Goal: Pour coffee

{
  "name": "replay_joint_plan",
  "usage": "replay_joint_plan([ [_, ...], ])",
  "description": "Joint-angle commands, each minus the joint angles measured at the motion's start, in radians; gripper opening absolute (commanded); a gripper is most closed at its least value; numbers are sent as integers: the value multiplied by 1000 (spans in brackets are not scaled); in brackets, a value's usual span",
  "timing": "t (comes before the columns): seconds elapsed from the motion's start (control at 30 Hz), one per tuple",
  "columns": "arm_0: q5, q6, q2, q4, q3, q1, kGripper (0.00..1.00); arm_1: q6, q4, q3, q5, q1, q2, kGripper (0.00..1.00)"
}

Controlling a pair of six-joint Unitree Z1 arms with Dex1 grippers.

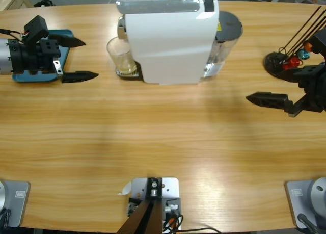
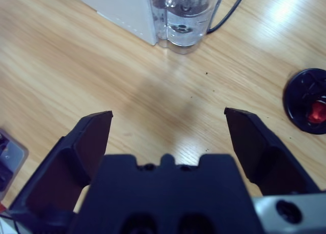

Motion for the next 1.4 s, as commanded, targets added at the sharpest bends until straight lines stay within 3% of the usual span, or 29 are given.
replay_joint_plan([
  [0.03,-74,19,109,-15,-48,13,1000,9,1,1,-32,-6,78,1000],
  [0.5,-88,15,306,-19,-193,23,1000,9,-25,1,-16,-28,132,1000],
  [0.83,-100,-45,349,-2,-284,-2,1000,9,-42,9,-15,-42,118,1000],
  [1.4,-132,-65,381,0,-292,-39,1000,9,-57,24,-10,-89,88,1000],
])
